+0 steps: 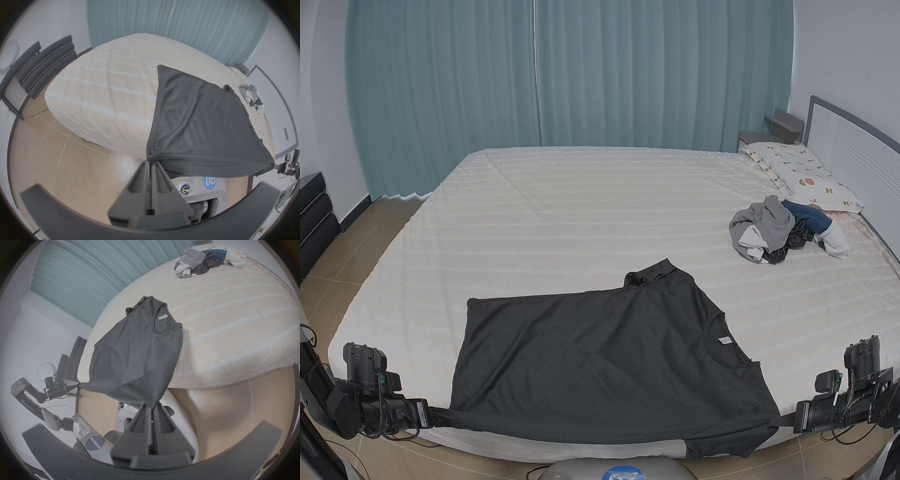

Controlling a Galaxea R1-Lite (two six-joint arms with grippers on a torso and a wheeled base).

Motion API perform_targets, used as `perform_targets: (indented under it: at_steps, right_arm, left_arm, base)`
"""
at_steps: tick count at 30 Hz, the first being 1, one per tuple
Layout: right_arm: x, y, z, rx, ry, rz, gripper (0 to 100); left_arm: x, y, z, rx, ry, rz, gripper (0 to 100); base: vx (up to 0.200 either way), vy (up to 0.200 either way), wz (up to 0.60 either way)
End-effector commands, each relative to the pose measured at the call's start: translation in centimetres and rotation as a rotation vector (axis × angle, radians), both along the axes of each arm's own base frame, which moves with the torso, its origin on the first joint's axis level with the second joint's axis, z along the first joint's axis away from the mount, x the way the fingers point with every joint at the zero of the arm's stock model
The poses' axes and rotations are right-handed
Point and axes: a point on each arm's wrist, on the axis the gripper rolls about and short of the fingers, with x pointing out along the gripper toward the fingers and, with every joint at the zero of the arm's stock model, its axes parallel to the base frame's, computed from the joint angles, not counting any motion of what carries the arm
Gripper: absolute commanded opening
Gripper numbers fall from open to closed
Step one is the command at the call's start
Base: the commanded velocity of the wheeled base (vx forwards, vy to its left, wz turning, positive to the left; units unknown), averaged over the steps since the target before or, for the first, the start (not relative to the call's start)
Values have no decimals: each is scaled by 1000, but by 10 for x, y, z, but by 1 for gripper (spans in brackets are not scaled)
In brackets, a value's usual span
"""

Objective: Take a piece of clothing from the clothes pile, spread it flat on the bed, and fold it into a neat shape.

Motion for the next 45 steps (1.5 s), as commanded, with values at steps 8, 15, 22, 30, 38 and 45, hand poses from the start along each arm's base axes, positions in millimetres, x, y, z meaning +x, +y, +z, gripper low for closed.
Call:
perform_targets:
  at_steps: [8, 15, 22, 30, 38, 45]
  right_arm:
    - [73, 1, 17, 46, -100, -54, 0]
    - [122, 4, -3, 51, -42, -58, 0]
    - [154, 8, -20, 89, -14, -95, 0]
    - [167, 10, -24, 126, -25, -108, 0]
    - [159, 6, -12, 195, -43, -122, 0]
    - [157, 5, -17, 196, -51, -123, 0]
  left_arm:
    - [56, 2, 1, -248, -94, 235, 0]
    - [92, -4, -29, -346, -66, 326, 0]
    - [117, -5, -33, -419, -130, 405, 0]
    - [130, -2, -24, -491, -192, 501, 0]
    - [112, 7, 7, -501, -267, 523, 0]
    - [107, 5, 15, -507, -281, 508, 0]
  base:
    - [0, 0, 0]
    - [0, 0, 0]
    - [0, 0, 0]
    - [0, 0, 0]
    - [0, 0, 0]
    - [0, 0, 0]
